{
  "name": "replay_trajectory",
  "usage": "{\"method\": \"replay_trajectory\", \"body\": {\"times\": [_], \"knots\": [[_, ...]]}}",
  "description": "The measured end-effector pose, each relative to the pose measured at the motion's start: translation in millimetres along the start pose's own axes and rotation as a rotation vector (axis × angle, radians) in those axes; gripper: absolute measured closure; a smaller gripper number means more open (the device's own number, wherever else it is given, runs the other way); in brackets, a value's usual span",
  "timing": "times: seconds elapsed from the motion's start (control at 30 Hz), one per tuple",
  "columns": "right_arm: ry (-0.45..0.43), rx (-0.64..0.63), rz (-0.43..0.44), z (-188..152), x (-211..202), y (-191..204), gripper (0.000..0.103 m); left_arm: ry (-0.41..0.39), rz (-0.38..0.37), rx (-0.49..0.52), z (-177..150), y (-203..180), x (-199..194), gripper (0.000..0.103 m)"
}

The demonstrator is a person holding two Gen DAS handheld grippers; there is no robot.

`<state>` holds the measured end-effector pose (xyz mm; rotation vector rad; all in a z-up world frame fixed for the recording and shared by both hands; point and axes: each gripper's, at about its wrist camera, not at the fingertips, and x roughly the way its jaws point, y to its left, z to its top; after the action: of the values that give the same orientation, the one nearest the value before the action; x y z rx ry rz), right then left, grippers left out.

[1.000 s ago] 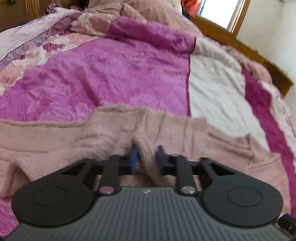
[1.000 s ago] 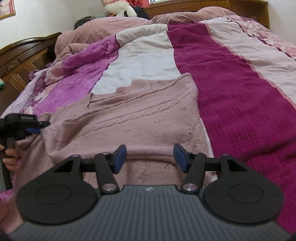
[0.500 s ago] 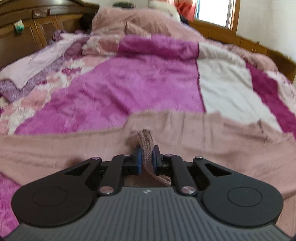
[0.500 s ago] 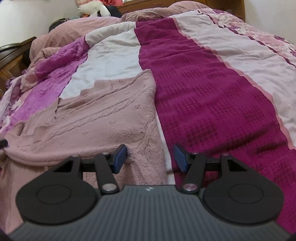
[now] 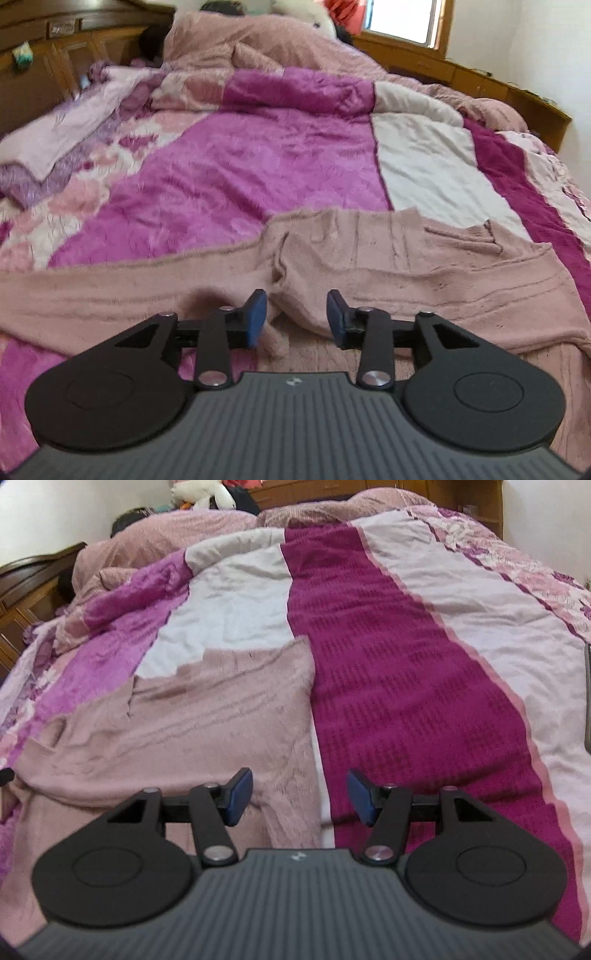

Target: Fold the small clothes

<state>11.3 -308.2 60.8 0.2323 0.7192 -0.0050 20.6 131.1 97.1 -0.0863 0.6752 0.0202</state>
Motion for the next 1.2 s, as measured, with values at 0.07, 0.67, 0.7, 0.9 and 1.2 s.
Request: {"method": "replay_trajectory", "body": {"times": [0.07,0.67,0.7,0.9,1.2], "knots": [[-0.012,-0.010,0.006,6.6,3.2,0.9,0.044,-0.007,-0.023,0.035,6.9,-5.9,1.8,0.058],[-0.015,-0.002,0.042,68.8,104.3,2.8,0.044,0.173,-0.257,0.392,21.7,-78.6,104.0,0.056],[-0.016,-0.006,0.051,69.9,108.9,4.6,0.044,0.174,-0.263,0.400,21.7,-78.8,105.4,0.055],[-0.004,-0.023,0.059,73.6,130.1,11.2,0.042,0.196,-0.325,0.423,28.3,-77.9,114.1,0.045],[-0.008,-0.022,0.056,68.2,134.2,10.0,0.044,0.200,-0.340,0.360,35.2,-59.4,117.1,0.041]]}}
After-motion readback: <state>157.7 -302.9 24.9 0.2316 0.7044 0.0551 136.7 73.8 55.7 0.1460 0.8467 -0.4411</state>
